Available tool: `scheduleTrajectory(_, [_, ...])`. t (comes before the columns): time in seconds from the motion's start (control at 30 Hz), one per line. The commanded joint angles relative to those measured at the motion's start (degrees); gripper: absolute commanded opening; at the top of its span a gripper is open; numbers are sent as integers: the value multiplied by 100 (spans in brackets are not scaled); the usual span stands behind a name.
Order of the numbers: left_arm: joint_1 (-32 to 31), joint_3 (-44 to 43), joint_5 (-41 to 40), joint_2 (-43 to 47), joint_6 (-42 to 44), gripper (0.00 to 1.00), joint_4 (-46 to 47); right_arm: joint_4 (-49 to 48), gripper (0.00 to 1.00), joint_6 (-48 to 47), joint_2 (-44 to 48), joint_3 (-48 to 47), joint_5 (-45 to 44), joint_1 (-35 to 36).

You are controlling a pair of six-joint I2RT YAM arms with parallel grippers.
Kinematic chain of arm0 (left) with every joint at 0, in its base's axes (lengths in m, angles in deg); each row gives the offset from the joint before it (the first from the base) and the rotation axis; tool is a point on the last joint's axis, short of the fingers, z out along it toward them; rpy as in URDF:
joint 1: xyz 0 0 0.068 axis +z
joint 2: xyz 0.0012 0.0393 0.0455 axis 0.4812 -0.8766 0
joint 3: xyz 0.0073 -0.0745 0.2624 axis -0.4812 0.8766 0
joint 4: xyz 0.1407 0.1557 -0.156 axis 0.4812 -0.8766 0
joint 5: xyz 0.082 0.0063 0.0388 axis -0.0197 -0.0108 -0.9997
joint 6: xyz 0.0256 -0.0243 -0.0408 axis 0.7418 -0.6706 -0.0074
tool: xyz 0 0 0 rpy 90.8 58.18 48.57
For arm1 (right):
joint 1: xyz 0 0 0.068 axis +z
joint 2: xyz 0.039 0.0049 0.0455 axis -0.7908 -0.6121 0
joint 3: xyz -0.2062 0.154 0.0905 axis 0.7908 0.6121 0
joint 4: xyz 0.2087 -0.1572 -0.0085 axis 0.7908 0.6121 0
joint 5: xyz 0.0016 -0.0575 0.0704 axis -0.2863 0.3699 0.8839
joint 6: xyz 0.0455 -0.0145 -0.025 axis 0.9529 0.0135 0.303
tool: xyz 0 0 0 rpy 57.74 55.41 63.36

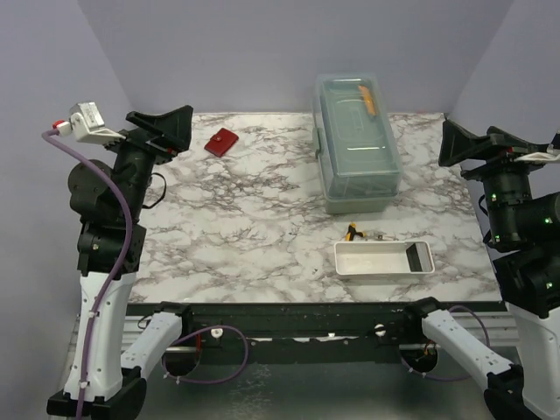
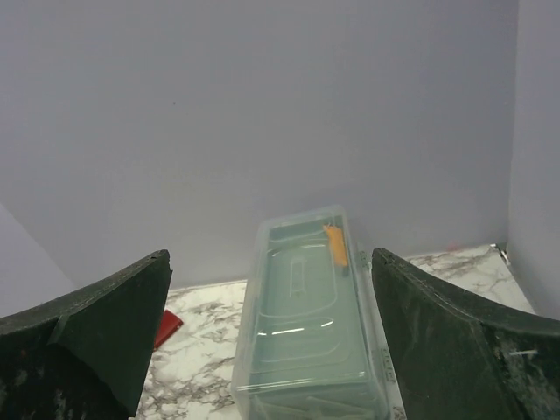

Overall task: Put the credit cards into the card holder
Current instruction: Move the card holder to the center of the board.

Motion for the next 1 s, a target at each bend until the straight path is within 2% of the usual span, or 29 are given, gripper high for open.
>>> scheduleTrajectory(0.0, [46,388,288,-351,-274,99,-319,274,100,163,-45,-59,-375,-22])
scheduleTrajectory(0.17, [56,790,185,-799,-434,99,-679,403,100,148,-77,28,-371,-27])
scheduleTrajectory(0.27, [164,1000,111,-1252,-501,99,-766,407,100,272,13,192,-70,-23])
scheduleTrajectory(0.4, [729,1174,874,-2303,-829,99,-762,467,100,729,156,310,451,-29])
scheduleTrajectory(0.53, [1389,1386,1608,-3428,-1193,99,83,657,100,985,96,364,950,-27])
scheduleTrajectory(0.67, [1524,1396,1995,-4703,-1629,97,1645,829,100,1052,-116,292,1188,-23])
scheduleTrajectory(0.83, [1516,816,2515,-6428,-2330,80,2943,838,100,1115,-143,182,1386,-24])
scheduleTrajectory(0.9, [1503,561,2537,-6863,-2445,75,3175,824,100,1098,-109,159,1486,-22])
scheduleTrajectory(0.97, [1486,377,2412,-7167,-2482,74,3241,831,100,1100,-80,146,1511,-22])
